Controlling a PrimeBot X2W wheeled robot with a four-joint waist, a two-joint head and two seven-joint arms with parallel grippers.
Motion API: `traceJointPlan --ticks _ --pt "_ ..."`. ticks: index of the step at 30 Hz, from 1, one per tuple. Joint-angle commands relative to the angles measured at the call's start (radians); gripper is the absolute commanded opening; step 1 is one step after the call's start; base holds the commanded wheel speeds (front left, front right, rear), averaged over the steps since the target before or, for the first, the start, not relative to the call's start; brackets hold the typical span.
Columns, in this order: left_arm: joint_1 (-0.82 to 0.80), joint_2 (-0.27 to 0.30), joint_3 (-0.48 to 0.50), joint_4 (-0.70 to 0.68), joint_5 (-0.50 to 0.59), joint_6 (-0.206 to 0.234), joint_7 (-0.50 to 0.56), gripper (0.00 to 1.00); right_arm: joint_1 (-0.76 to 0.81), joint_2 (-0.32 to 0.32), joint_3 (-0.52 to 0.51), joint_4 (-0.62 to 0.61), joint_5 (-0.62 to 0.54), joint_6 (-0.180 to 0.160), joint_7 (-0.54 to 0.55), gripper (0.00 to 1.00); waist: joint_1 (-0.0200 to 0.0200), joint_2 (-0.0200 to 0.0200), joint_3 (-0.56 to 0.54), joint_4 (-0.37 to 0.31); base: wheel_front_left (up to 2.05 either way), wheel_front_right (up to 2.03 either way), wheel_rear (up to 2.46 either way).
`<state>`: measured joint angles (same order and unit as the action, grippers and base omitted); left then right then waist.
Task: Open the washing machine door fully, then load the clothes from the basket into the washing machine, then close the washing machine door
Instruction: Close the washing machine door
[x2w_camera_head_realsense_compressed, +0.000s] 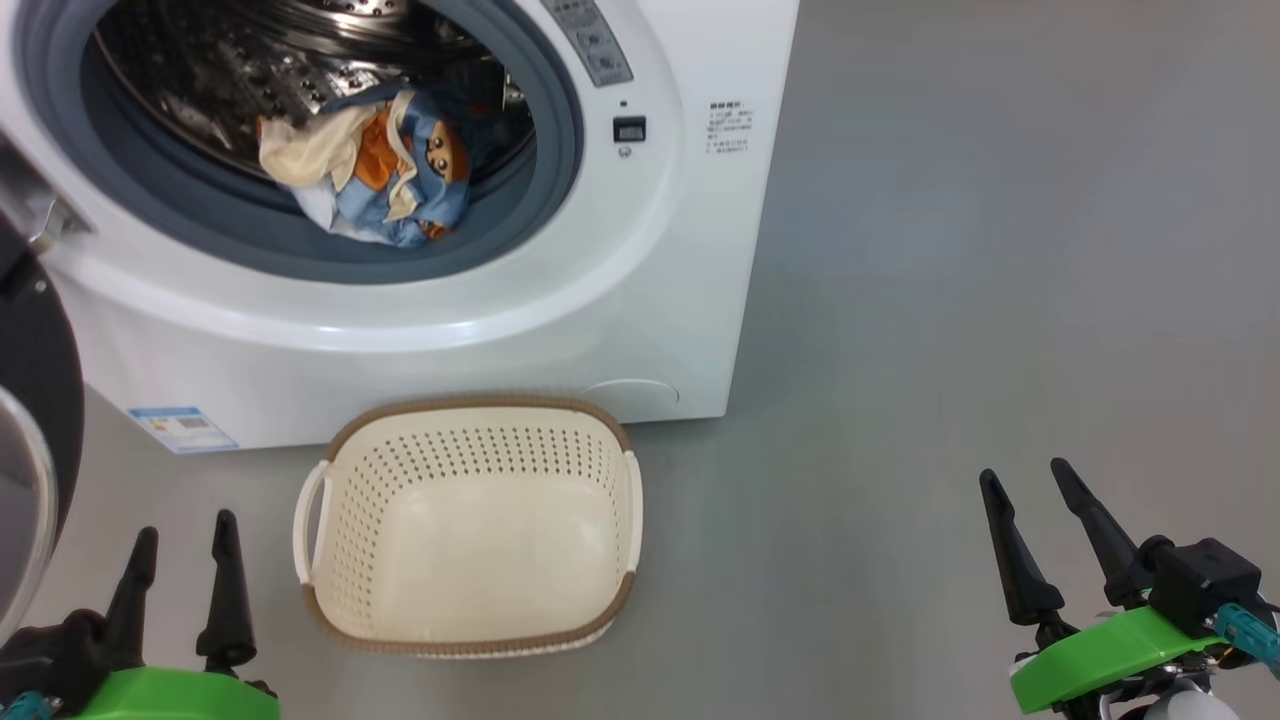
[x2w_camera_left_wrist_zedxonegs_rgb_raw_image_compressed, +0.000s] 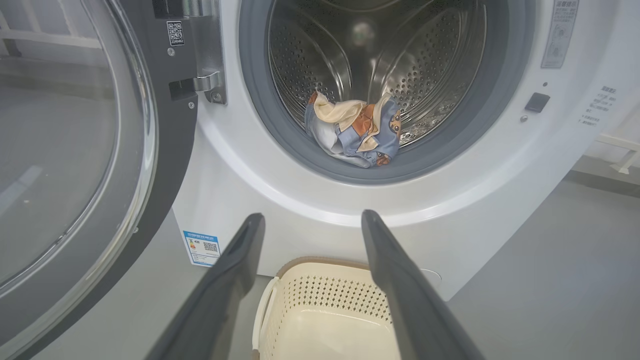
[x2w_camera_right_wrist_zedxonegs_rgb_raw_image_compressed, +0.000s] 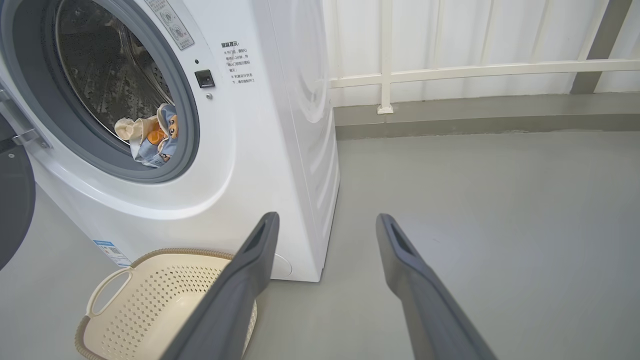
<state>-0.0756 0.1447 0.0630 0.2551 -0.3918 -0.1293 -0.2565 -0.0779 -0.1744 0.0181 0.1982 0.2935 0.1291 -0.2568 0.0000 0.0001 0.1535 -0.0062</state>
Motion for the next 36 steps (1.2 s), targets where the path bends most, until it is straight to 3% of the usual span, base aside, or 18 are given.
traceJointPlan --ticks 1,20,36 --pt "-0.005 0.02 0.033 -0.033 0.001 -0.001 -0.005 1.0 0.008 -0.014 0.02 -0.027 0.0 0.002 -0.005 1.0 0.0 -0.0001 0.001 0.001 -1.43 1.43 0.0" --pt "0.01 0.011 0.035 -0.067 -0.008 -0.001 -0.005 1.0 0.013 -0.015 0.019 -0.03 -0.002 0.002 -0.005 1.0 0.0 -0.0001 -0.014 0.033 -0.34 0.34 0.0" --pt "0.003 -0.032 0.094 -0.065 -0.01 -0.001 -0.005 1.0 -0.043 -0.035 0.109 -0.022 0.0 0.002 -0.005 1.0 0.0 -0.0001 -0.002 0.197 0.0 0.0 0.0"
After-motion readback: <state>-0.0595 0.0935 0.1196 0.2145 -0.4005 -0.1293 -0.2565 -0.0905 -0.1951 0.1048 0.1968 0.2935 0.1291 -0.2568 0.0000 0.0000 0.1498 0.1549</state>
